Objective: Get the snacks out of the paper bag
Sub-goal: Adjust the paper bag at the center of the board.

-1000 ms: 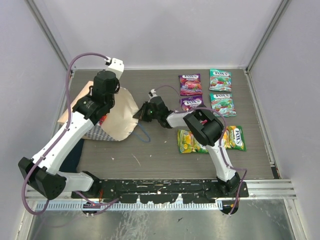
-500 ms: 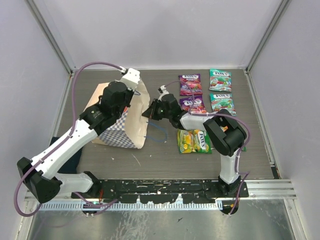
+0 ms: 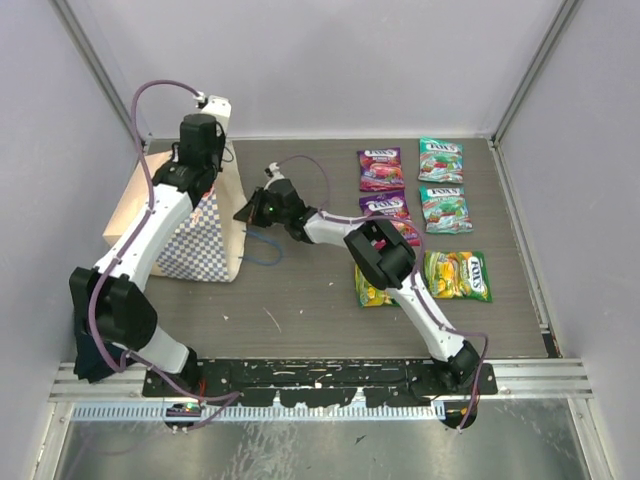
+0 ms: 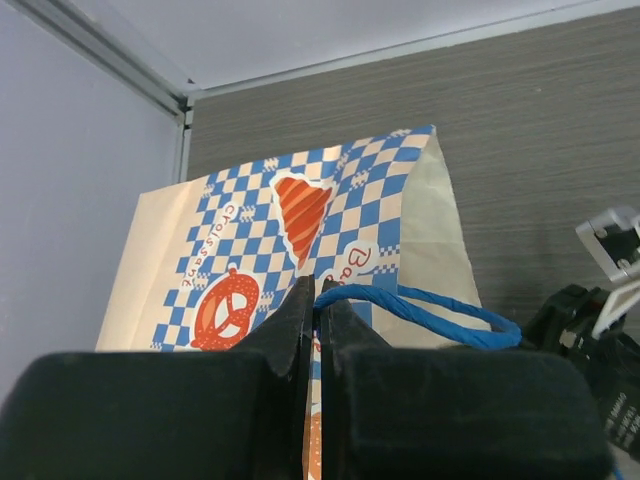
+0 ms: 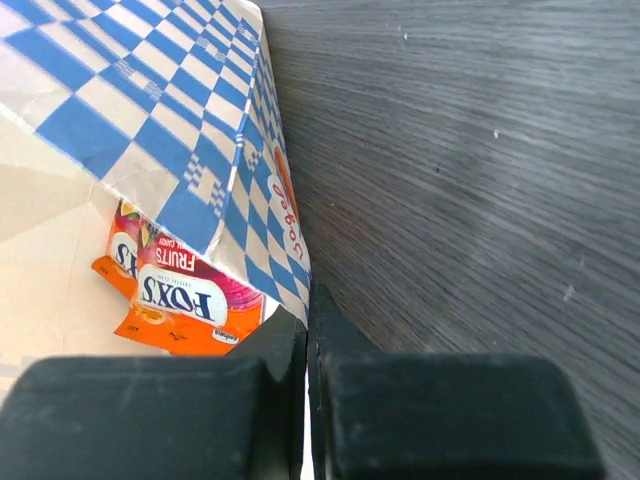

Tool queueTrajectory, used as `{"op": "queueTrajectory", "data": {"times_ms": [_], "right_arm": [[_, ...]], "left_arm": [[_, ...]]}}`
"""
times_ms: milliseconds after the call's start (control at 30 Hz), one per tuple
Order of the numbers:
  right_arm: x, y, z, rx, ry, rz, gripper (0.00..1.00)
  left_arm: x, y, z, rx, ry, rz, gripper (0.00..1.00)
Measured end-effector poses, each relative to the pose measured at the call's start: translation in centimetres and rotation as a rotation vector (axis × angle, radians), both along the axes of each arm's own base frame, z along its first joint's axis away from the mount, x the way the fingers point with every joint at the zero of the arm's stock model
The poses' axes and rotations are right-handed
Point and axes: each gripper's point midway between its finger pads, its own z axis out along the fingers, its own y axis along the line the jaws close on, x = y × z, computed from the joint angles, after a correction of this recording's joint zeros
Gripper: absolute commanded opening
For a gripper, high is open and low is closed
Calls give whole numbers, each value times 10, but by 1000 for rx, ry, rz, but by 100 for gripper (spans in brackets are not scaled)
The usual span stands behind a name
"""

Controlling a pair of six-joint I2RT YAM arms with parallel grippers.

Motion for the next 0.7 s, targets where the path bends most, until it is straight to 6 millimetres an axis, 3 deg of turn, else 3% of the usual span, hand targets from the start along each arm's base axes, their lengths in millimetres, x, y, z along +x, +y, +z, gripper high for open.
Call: {"op": "queueTrajectory", "data": {"times_ms": [100, 167, 233, 300, 367, 400, 433, 500, 600, 700], "right_arm": [[-2, -4, 0, 3, 10, -8, 1], [-12, -30, -3, -12, 27, -31, 1], [-35, -71, -9, -42, 65, -57, 1], [-48, -117, -13, -66, 104, -96, 1], [-49, -143, -17, -75, 127, -124, 1], [-42, -152, -19, -77, 132, -145, 1], [-38, -153, -21, -74, 135, -151, 1], [-36, -140, -23, -65, 133, -138, 1], [-39, -97, -17, -28, 111, -82, 1], [-51, -72, -12, 7, 102, -46, 1]], "left_arm": [[-4, -15, -1, -7, 13, -37, 0], [-18, -37, 3, -13, 1, -88, 0], [-47, -84, 6, -26, -23, -207, 0], [-86, -144, 9, -59, -48, -381, 0], [-120, -193, 10, -76, -57, -535, 0], [-127, -205, 10, -77, -61, -568, 0], [-127, -208, 8, -68, -63, -571, 0], [-116, -191, 1, -30, -58, -515, 0], [-96, -145, -9, -3, -38, -393, 0], [-91, -90, -13, -2, -30, -276, 0]]}}
